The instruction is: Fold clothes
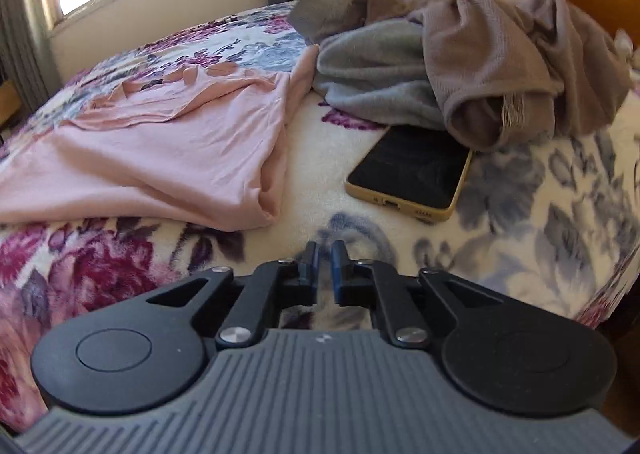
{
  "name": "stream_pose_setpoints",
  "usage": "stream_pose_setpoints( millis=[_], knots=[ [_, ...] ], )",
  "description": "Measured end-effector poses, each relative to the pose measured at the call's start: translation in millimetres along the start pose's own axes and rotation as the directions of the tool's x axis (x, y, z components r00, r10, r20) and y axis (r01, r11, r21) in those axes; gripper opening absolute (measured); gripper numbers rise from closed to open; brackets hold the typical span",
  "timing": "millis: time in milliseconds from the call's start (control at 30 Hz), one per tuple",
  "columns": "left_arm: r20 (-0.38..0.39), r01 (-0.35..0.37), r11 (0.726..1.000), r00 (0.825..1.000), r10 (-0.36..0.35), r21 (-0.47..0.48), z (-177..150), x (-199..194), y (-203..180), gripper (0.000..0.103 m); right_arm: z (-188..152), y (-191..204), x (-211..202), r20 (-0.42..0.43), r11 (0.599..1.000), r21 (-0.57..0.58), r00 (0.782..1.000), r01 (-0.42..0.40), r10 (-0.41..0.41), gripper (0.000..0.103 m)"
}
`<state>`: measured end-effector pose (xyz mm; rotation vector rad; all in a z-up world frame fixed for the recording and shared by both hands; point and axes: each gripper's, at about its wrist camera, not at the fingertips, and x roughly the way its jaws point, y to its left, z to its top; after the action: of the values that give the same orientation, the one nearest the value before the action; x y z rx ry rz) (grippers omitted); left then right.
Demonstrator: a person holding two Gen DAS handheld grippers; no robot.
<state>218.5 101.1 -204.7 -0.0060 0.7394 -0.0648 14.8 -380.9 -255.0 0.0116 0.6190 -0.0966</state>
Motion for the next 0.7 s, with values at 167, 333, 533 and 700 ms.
stream_pose_setpoints(
  millis=[167,333,533,700],
  knots=[
    [0.241,-0.195,0.849,0.967,0.082,0.49,-29,-29,-42,0.043,-7,49,-7,0.09,0.864,-0.503,0.995,0.01,0.041,0.057],
    [0.356,-0.305,0.449,0.934,-0.03,0.84,-60,-15,-82,0.054,-14,66,8,0.11,0.712,-0.702,0.991,0.024,0.075,0.055],
    [0.287,-0.253,0.275,0.954,-0.09,0.928,-46,22,-93,0.029,-6,74,34,0.122,0.714,-0.699,0.99,0.036,0.069,0.032],
    [0.271,-0.223,0.383,0.96,-0.076,0.897,-26,9,-81,0.004,3,78,25,0.125,0.798,-0.601,0.991,0.039,0.046,0.004]
  ],
)
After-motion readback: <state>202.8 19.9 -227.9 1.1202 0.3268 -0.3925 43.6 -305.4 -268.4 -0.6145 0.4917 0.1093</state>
